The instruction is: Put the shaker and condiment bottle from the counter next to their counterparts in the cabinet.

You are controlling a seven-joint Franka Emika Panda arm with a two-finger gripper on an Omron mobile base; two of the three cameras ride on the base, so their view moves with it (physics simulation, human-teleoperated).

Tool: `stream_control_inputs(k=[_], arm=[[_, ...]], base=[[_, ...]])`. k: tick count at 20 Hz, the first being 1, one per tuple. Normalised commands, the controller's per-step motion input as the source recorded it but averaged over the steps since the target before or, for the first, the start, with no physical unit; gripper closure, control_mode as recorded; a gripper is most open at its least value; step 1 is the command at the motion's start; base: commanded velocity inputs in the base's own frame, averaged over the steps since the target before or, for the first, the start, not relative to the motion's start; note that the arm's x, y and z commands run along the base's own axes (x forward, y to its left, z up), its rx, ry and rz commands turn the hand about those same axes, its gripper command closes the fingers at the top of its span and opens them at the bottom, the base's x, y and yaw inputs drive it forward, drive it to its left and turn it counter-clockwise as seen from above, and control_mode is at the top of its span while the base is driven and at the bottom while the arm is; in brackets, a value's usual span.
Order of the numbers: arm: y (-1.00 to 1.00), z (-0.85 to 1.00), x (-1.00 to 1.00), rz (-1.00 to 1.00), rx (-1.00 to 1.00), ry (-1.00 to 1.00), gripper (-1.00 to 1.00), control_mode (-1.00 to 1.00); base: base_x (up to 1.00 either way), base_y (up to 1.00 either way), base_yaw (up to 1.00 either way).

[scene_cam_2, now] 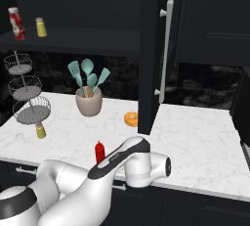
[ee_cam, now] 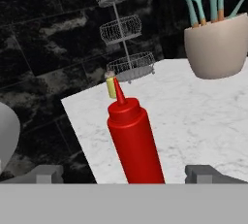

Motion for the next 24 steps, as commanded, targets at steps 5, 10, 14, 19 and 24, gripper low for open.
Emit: stream_control_inputs(k=[5,10,14,19,24], arm=[[0.31,-0.05,0.0,0.0,0.0,-0.01,-1.0,-1.0],[0.37,-0.19,-0.02,0.0,0.0,-0.01,-1.0,-1.0],[0.33,-0.2,-0.02,0.0,0.0,0.0,-1.0,-1.0],[0.13,-0.17,0.09,0.0,0.0,0.0,-1.0,-1.0],[0.04,-0.15,0.2,0.0,0.02,0.0,-1.0,-1.0]], base=[[0.0,0.0,0.0],[0.0,0.0,0.0],[0.0,0.0,0.0],[0.0,0.0,0.0],[0.0,0.0,0.0]])
